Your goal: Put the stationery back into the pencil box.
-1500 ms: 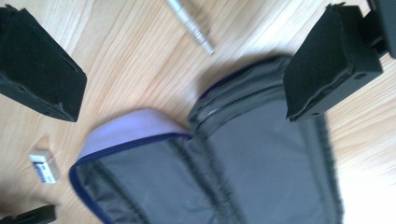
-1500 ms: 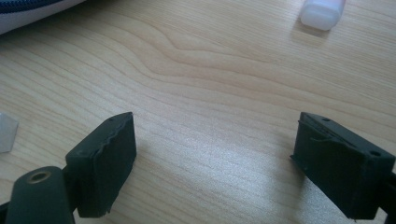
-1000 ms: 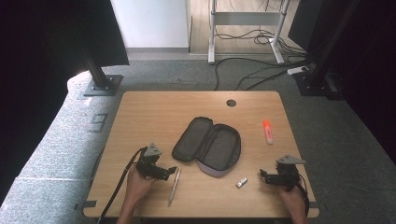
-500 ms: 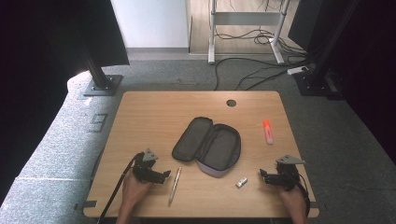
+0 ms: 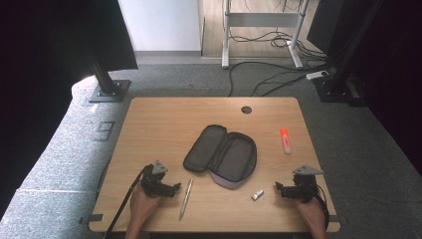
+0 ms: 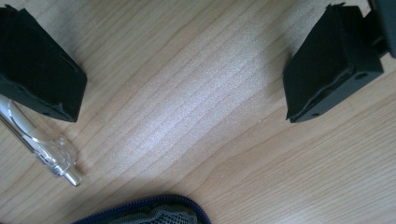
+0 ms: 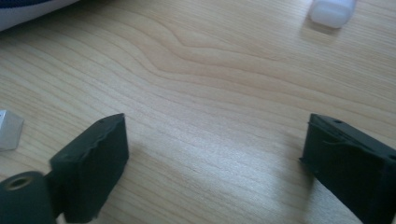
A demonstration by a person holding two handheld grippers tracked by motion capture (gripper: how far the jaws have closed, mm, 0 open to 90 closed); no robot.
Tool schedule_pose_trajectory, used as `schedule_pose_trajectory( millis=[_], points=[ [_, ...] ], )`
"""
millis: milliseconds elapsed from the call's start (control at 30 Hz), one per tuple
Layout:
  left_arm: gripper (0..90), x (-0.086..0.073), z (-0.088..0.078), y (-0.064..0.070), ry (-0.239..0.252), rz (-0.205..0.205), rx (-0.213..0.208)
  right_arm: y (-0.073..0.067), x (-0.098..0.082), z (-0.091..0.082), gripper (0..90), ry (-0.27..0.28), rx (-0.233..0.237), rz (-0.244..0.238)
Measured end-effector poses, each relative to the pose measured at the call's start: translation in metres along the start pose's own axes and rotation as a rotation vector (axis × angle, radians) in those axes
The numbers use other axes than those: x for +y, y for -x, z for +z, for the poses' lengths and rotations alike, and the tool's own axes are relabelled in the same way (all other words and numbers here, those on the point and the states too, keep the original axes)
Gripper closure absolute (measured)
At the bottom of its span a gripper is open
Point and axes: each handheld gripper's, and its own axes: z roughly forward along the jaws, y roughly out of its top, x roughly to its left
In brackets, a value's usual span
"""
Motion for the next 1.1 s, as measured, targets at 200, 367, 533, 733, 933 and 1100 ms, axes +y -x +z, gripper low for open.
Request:
schedule_pose_trajectory(
  millis=[200, 367, 533, 733, 933, 1100],
  points=[
    [0.0, 0.000, 0.000, 0.000, 0.001, 0.000, -0.002, -0.001, 0.000, 0.000, 6.4, -0.004, 0.002, 0.004],
    [0.0, 0.000, 0.000, 0.000, 0.000, 0.000, -0.001, -0.004, 0.005, -0.007, 9.3, 0.026, 0.031, 0.001],
    [0.0, 0.000, 0.000, 0.000, 0.000, -0.001, 0.000, -0.010, 0.008, -0.016, 10.2, 0.056, 0.069, -0.009],
    [0.0, 0.000, 0.000, 0.000, 0.001, -0.001, -0.001, -0.021, 0.011, -0.023, 13.3, 0.073, 0.124, -0.027],
    [0.0, 0.000, 0.000, 0.000, 0.000, 0.000, 0.000, -0.037, 0.014, -0.019, 15.9, 0.057, 0.192, -0.060],
    [0.0, 0.000, 0.000, 0.000, 0.000, -0.001, 0.000, -0.053, 0.014, -0.013, 19.1, 0.035, 0.251, -0.090]
  ],
)
